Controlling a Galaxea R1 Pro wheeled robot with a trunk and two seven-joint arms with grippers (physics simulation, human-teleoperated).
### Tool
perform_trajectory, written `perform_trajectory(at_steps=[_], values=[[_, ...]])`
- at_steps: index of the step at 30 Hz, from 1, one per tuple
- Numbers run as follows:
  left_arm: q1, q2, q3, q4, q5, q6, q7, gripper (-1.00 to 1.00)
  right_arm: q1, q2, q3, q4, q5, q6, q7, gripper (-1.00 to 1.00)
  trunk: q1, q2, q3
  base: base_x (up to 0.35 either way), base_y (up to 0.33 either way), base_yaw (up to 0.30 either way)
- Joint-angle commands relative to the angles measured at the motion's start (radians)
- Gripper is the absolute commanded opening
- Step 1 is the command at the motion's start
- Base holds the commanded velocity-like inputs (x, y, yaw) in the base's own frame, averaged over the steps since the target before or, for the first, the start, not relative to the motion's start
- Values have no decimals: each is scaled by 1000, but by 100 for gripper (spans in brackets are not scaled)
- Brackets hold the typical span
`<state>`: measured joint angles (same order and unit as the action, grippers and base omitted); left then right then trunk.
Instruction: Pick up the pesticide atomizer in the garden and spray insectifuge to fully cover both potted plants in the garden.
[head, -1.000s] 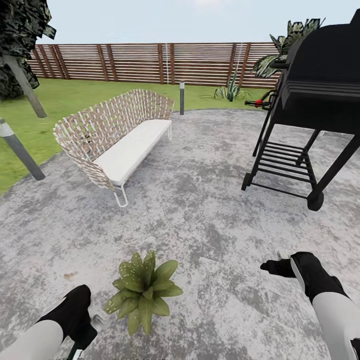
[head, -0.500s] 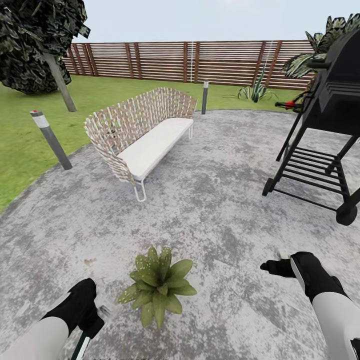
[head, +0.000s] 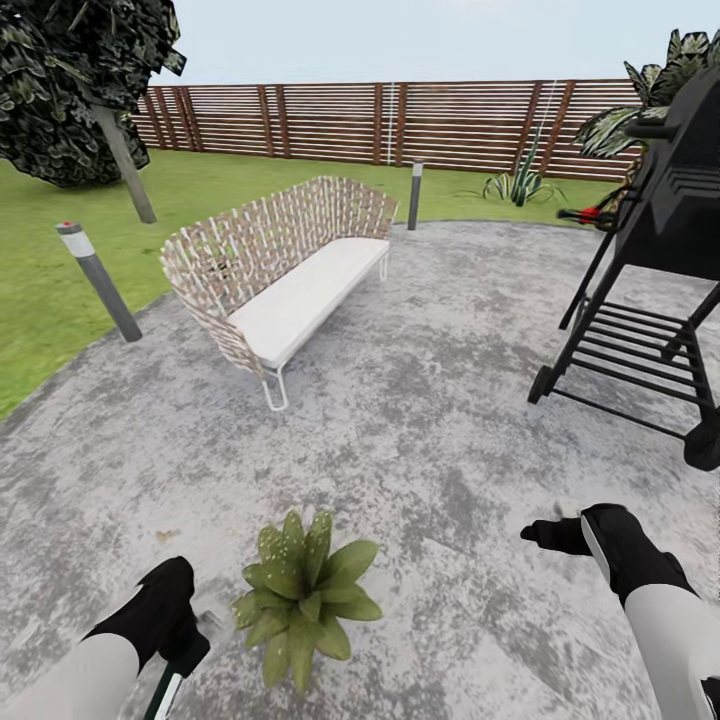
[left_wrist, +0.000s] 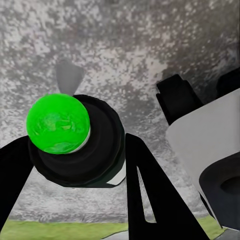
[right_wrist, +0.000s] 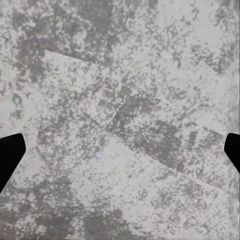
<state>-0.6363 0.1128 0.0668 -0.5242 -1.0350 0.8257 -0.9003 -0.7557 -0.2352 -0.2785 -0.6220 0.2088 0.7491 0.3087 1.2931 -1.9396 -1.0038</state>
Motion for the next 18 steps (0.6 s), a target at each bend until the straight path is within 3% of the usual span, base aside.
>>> perform_trajectory(at_steps=[1,13,18], values=[[0,-1,5,-2,-10,4,-9,-100,-1,1,-3,-1,11,3,9,100,0,0,-1,81,-299,0],[0,0,8,-2,-10,4,-9,-100,-1,1,-4,-1,11,3,9,100,0,0,-1,7,-314,0],[0,1,7,-2,-10,4,-9,-100,-1,1,-4,-1,11,3,9,100,0,0,-1,0,-90,0]])
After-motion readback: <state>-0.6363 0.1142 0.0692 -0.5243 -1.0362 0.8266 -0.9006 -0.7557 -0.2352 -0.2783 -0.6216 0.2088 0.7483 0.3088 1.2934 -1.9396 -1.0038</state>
